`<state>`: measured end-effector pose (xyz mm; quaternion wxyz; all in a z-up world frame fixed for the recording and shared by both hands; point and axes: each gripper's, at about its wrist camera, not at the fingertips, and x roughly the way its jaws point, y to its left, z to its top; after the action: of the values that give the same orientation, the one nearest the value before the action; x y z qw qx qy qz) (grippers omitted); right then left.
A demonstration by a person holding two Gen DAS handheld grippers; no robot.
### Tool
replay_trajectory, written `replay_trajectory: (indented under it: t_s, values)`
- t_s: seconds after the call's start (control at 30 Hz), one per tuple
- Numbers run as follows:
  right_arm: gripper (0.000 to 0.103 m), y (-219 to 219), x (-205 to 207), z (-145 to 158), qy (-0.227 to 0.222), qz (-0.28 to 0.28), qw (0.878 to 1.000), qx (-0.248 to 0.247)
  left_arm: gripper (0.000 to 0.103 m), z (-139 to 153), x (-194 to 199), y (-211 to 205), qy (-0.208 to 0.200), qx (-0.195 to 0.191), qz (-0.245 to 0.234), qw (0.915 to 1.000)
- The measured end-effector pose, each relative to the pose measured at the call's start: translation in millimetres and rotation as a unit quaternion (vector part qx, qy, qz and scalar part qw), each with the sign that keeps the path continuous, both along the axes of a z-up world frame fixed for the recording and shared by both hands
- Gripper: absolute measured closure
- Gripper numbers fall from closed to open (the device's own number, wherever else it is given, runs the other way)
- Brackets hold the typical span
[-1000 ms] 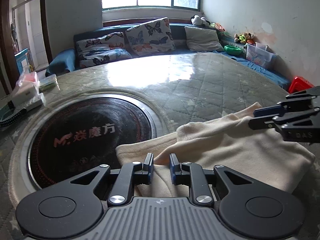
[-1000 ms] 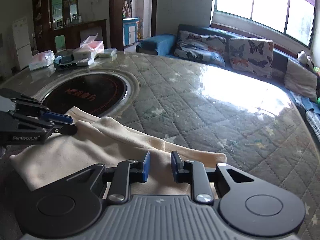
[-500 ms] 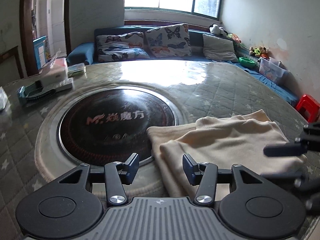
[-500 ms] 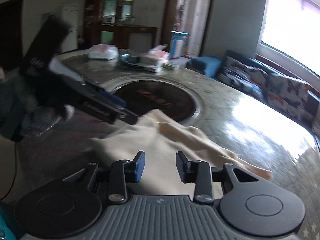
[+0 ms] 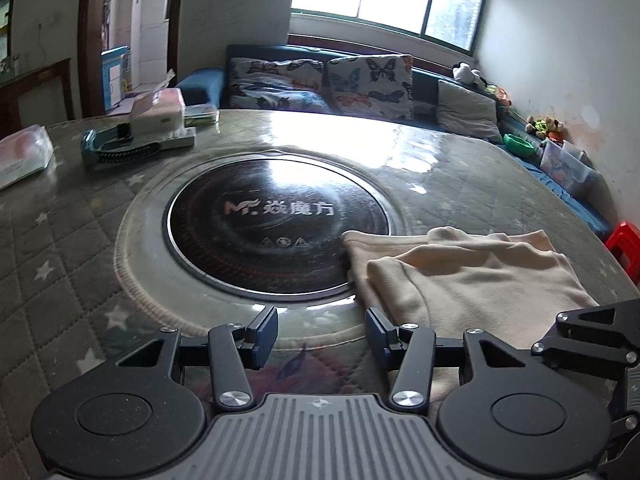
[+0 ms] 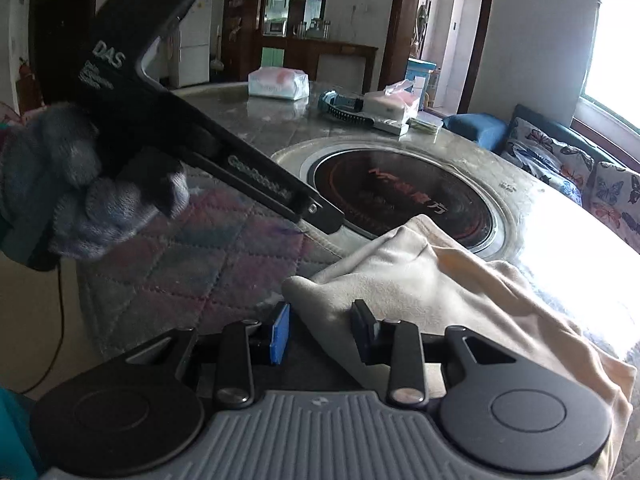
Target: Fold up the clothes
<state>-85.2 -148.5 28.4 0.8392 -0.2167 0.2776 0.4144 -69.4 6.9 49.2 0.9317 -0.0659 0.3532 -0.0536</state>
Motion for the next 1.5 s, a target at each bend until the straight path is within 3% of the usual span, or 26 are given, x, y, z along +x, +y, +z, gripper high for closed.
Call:
replay_trajectory:
  t_s: [0.23, 0.4, 0.5, 0.6, 1.03, 1.07, 1.2, 1.3, 1.5]
  values:
    - [0.069, 16, -9, -3, -0.031, 0.015, 0.999, -0.034, 0.037, 0, 2, 3, 0.018, -0.055, 0.009, 0.9983]
    - [0.071, 26, -12, -13, -0.053, 0.013, 0.997, -0.060, 0.036, -4, 8, 2, 0.043, -0.104, 0.024, 0.9934]
    - [0.083, 23, -8, -10, -0.045, 0.000, 0.998, -0.046, 0.036, -6, 11, 1, 0.057, -0.133, 0.034, 0.9889]
    - [0.087, 16, -2, -4, -0.027, -0.012, 0.999, -0.019, 0.036, -8, 15, 0, 0.072, -0.162, 0.043, 0.9833]
    - [0.089, -25, 13, 25, 0.027, -0.047, 0.994, 0.090, 0.038, -19, 34, -2, 0.120, -0.278, 0.087, 0.9492]
    - [0.089, -27, 13, 26, 0.028, -0.047, 0.994, 0.093, 0.041, -20, 34, -2, 0.121, -0.280, 0.087, 0.9482]
    - [0.089, -32, 10, 25, 0.030, -0.043, 0.994, 0.094, 0.080, -24, 36, -1, 0.127, -0.290, 0.090, 0.9443]
    - [0.089, -34, 6, 23, 0.031, -0.040, 0.995, 0.089, 0.086, -26, 37, -1, 0.131, -0.297, 0.092, 0.9413]
    - [0.082, -57, 3, 27, 0.037, -0.066, 0.991, 0.107, 0.087, -32, 40, 0, 0.139, -0.312, 0.095, 0.9350]
